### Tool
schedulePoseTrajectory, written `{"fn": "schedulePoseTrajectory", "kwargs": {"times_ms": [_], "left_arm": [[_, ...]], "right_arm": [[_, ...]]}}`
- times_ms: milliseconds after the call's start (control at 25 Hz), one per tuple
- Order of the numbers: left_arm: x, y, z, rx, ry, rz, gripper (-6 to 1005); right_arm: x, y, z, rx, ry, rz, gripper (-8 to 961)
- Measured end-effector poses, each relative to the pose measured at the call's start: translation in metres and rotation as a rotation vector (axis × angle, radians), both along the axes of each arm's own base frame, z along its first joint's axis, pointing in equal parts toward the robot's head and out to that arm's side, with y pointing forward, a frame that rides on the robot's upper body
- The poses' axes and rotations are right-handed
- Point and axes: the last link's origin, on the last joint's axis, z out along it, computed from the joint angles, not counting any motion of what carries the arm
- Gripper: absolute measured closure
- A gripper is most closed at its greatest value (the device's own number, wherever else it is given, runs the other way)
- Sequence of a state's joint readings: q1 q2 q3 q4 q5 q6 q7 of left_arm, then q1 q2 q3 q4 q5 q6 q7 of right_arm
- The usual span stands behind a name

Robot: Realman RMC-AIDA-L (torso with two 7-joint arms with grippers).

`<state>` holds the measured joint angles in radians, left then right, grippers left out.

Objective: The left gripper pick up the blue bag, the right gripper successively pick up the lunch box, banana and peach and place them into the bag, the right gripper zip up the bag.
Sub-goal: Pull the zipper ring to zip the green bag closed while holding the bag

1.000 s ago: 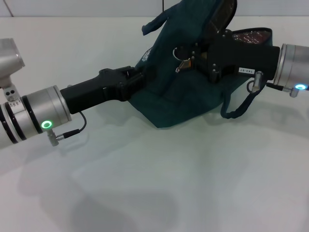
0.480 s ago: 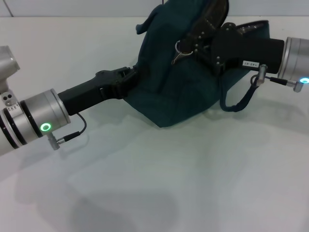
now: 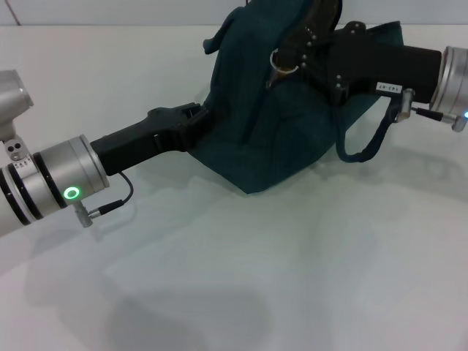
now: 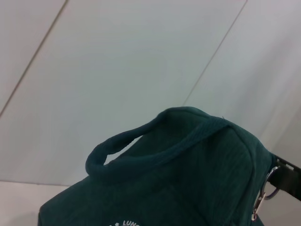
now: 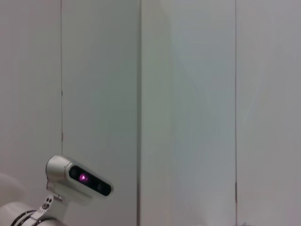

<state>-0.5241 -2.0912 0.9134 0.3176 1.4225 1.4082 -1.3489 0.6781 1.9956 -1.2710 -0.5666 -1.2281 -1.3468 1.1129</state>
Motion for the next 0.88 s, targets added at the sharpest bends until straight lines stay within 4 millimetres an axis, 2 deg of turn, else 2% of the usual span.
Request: {"fn": "schedulePoseTrajectory", "kwargs": {"times_ms": [560,880], "left_arm": [[0.0,-0.003,0.0,-0.005,0.003,-0.013,914],[0.006,-0.013,-0.001,-0.041,-0.027,-0.071,917]], "right_arm": [[-0.002,0.01,0.024,0.059,0.047,-0.017,934],[0.002,0.012,0.026,0.057,0.049,-0.042,934]]}}
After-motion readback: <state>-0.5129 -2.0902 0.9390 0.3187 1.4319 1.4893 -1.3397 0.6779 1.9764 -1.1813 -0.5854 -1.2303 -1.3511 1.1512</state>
